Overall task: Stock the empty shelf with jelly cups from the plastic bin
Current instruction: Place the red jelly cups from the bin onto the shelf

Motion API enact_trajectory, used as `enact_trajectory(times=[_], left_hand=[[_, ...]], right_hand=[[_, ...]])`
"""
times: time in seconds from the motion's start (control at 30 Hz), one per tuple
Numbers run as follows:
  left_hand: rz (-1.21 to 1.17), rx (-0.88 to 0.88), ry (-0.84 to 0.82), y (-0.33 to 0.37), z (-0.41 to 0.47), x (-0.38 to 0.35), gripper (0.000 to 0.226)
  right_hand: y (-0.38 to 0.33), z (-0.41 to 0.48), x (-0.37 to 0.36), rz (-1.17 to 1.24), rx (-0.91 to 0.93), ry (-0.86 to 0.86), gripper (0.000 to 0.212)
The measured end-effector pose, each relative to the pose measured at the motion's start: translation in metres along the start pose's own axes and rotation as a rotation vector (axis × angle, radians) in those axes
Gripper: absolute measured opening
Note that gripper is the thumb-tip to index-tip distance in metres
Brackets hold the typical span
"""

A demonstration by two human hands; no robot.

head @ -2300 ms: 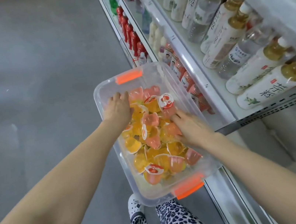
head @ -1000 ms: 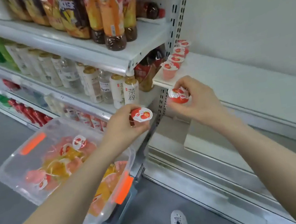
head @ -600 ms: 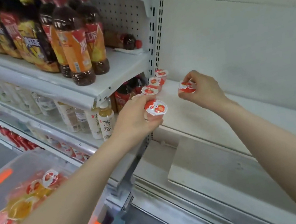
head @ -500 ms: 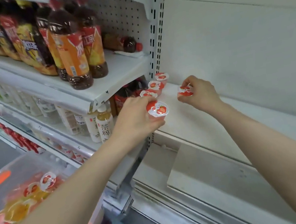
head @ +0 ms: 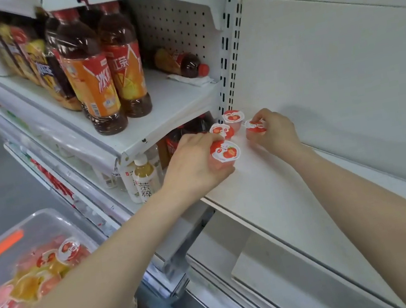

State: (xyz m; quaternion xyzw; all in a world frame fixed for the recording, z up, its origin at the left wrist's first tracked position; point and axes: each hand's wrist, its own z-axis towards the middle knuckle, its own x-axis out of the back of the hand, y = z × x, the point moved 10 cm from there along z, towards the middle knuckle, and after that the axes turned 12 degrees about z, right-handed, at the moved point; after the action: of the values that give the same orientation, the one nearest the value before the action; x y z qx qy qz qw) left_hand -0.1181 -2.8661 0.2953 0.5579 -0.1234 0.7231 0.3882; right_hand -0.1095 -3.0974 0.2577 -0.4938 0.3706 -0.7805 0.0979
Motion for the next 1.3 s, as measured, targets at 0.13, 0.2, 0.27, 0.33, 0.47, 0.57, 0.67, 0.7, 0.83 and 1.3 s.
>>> enact_trajectory(times=[0.13,0.2,0.27,0.33,0.47,0.57,0.67,0.7,0.83,1.3], left_hand=[[0.044,-0.021,0.026,0.008,0.008,-0.002,0.058],[0.085,-0.033,0.040,0.013,0.013,-0.003,0.058],[0.134,-0.052,0.044,0.019,0.020,-0.005,0.055],[0.170,-0.065,0.029,0.024,0.029,-0.012,0.051],[0.209,-0.092,-0.007,0.032,0.049,-0.031,0.045],[0.254,-0.116,-0.031,0.038,0.061,-0.045,0.035],[0.298,-0.133,-0.048,0.040,0.068,-0.055,0.039],[0.308,-0.134,-0.050,0.040,0.069,-0.057,0.042],[0.329,-0.154,-0.039,0.042,0.070,-0.062,0.049],[0.336,-0.180,0.026,0.046,0.054,-0.043,0.065]], right_hand=[[0.001,0.001,-0.001,0.028,0.047,-0.003,0.033],[0.001,0.001,-0.002,0.003,0.083,-0.037,0.035],[0.001,0.000,-0.003,-0.047,0.129,-0.084,0.040],[-0.002,-0.002,-0.001,-0.115,0.199,-0.120,0.045],[-0.010,-0.008,0.009,-0.200,0.324,-0.095,0.040],[-0.012,-0.013,0.020,-0.239,0.370,-0.038,0.034],[-0.012,-0.017,0.026,-0.313,0.393,-0.020,0.032],[-0.011,-0.018,0.026,-0.336,0.397,-0.022,0.033],[-0.008,-0.022,0.027,-0.376,0.403,-0.018,0.045],[-0.029,-0.048,0.050,-0.396,0.394,0.039,0.044]])
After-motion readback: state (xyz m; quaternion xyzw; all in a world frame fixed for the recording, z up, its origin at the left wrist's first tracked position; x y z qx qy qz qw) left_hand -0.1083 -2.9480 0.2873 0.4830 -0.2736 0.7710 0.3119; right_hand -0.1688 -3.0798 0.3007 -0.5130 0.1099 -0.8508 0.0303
